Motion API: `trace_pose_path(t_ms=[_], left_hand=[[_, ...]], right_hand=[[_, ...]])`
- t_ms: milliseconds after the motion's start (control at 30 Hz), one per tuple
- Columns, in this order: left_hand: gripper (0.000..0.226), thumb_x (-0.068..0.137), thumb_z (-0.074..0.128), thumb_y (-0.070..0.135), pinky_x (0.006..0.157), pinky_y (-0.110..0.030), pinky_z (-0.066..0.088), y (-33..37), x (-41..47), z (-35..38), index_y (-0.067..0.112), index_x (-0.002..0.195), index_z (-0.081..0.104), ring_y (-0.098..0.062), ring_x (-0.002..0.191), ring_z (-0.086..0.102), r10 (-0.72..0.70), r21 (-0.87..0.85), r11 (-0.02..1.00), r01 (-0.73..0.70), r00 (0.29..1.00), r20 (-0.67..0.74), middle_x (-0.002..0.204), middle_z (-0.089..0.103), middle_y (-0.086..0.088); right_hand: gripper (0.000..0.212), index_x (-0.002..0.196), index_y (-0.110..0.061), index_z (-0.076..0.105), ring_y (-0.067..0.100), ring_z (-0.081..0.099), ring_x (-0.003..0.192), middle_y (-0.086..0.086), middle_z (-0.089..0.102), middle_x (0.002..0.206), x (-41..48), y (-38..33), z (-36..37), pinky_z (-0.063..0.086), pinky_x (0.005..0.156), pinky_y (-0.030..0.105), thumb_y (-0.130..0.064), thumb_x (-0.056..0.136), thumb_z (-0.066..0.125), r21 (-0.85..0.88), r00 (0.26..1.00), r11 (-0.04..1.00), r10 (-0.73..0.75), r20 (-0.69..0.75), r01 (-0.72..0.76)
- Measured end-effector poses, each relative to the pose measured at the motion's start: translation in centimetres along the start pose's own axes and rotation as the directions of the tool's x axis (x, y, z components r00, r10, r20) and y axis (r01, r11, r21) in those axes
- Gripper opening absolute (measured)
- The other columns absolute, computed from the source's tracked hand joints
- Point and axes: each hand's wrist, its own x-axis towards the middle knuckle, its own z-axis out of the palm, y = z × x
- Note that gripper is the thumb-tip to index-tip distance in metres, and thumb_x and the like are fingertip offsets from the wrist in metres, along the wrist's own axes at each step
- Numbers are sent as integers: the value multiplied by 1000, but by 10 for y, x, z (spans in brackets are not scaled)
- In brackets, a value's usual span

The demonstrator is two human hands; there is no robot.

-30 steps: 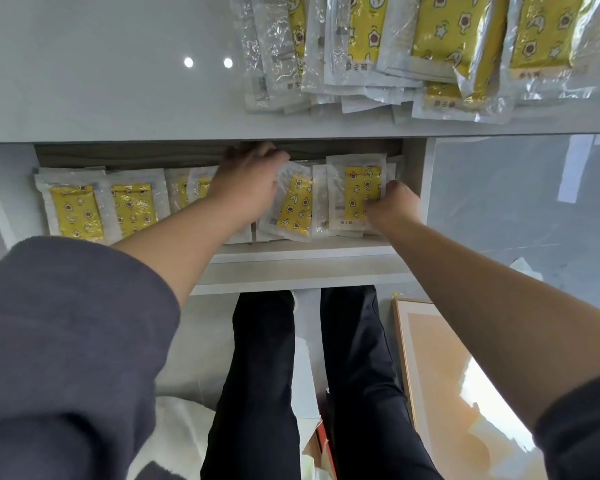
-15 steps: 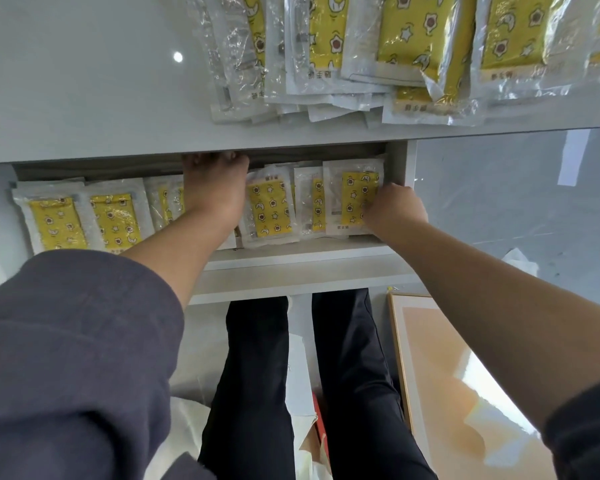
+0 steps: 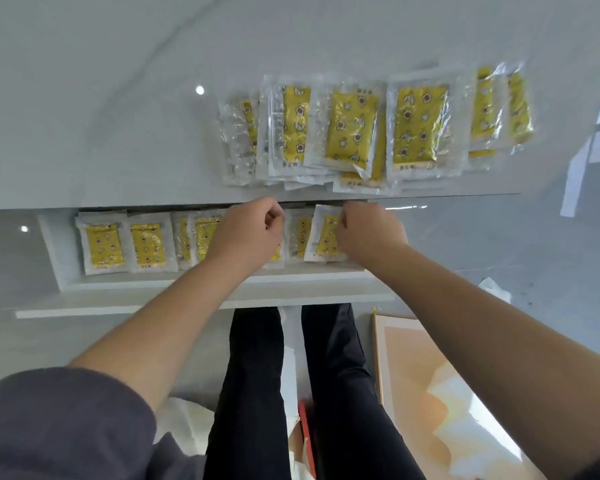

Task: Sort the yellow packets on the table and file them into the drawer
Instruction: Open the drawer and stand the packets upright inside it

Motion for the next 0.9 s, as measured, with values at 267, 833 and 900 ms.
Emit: trace_pose_path(t_ms=[267, 833, 900], left_hand=[[19, 90, 58, 25, 63, -20, 41, 54, 29, -44, 16, 106, 54, -9, 78, 54, -344, -366, 901, 235, 899, -270, 92, 57, 3], [19, 85, 61, 11, 62, -38, 55, 33, 28, -72, 5, 75, 47, -29, 67, 61, -196, -377, 920, 107, 958, -208, 75, 54, -17], [18, 86, 61, 10, 61, -35, 56, 26, 21, -81, 0, 79, 48, -23, 63, 57, -199, -432, 895, 112, 967, -161, 74, 53, -16]], right_hand=[[18, 94, -19, 59, 21, 60, 81, 0, 63, 88, -10, -10, -69, 53, 70, 33, -21, 94, 42, 133, 976, 967, -218, 0, 216], [15, 92, -18, 59, 18, 71, 73, 3, 71, 85, -1, -28, -82, 61, 71, 45, -15, 94, 44, 483, 989, 866, -146, -1, 128], [10, 97, -19, 59, 12, 70, 74, 2, 71, 91, -2, -33, -84, 61, 73, 41, -20, 97, 49, 581, 993, 808, -117, -2, 97]])
